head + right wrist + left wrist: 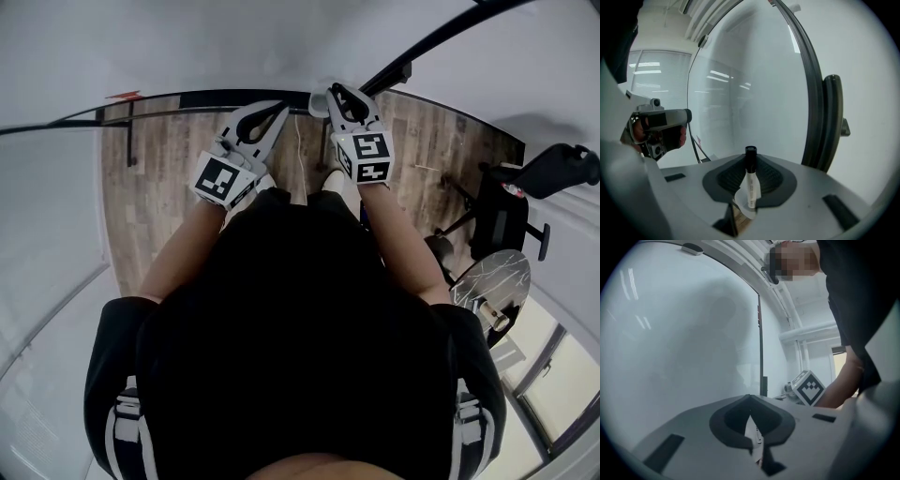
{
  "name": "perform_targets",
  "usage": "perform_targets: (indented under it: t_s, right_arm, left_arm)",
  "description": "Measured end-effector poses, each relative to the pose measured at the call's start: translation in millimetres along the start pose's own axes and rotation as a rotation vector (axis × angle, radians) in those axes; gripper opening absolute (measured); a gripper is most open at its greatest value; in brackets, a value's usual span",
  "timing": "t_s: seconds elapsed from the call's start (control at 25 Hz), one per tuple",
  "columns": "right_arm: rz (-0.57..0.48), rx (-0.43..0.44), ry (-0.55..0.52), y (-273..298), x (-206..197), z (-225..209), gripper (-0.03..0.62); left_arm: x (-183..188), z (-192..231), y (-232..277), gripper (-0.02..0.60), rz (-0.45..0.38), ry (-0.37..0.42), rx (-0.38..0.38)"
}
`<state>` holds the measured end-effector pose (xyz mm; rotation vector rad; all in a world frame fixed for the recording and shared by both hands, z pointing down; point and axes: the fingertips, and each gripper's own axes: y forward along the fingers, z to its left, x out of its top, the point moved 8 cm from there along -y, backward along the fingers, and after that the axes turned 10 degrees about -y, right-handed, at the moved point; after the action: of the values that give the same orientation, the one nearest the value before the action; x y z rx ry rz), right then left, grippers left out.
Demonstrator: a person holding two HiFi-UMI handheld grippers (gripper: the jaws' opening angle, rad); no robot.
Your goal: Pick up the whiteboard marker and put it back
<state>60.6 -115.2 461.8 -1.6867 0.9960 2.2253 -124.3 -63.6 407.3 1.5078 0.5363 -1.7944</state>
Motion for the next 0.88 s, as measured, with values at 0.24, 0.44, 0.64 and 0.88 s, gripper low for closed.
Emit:
perform_targets:
  t_s: [0.24,0.44,0.64,0.88]
  right_arm:
    - [-0.081,0.015,-0.004,-16,20,-3,0.061]
    - [-0.136,0.029,-0.029,-30,42,-9,0.062]
    - [-0.198,0.052,-0.034,-50,68,-18,0.061]
    - [-0.256,0.106,-0.022,-75,94,-18,0.061]
  left_arm:
    - [5,-1,1,0.003,-0.025,0.0,0.009]
    - [14,-2,7,0.003,-0.039,0.012,0.025]
    - [29,-7,11,0.003,0.003,0.021,0.028]
    - [49,-11,7,0.003,-0.054,0.006,-0.006]
